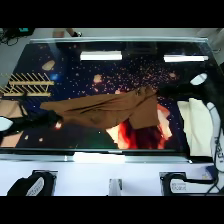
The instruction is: Fold the shirts.
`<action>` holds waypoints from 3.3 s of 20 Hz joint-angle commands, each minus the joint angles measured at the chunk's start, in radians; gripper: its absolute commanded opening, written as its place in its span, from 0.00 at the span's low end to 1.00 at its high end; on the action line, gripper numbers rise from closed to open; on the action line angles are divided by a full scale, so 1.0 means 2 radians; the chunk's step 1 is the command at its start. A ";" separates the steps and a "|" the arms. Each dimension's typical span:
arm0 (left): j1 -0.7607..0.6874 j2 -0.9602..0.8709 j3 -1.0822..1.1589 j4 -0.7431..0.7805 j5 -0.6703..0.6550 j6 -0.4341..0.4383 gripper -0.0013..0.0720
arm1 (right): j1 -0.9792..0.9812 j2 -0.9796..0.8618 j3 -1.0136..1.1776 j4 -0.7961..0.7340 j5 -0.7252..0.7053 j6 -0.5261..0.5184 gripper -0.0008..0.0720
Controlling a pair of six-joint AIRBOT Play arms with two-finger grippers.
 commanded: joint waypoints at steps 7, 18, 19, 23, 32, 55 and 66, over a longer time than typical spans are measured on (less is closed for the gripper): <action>0.128 0.051 0.590 0.017 0.162 0.014 0.06 | -0.045 0.301 0.290 -0.089 -0.111 -0.013 0.05; 0.135 0.059 0.647 0.070 0.064 -0.017 0.06 | -0.045 0.387 0.292 -0.181 0.010 0.045 0.05; 0.135 0.057 0.640 0.085 0.034 -0.018 0.06 | -0.045 0.380 0.292 -0.187 0.033 0.045 0.05; 0.135 0.028 0.556 0.091 -0.102 -0.017 0.06 | -0.045 0.297 0.285 -0.192 0.193 0.041 0.05; 0.100 -0.123 0.222 0.060 -0.019 0.001 0.07 | -0.006 0.025 0.145 -0.181 0.128 0.079 0.05; 0.130 -0.286 0.063 0.136 -0.199 0.030 0.71 | -0.078 0.003 0.021 -0.126 0.246 0.070 0.66; 0.062 -0.303 0.056 0.132 -0.110 0.027 0.61 | -0.078 0.010 0.008 -0.126 0.245 0.067 0.66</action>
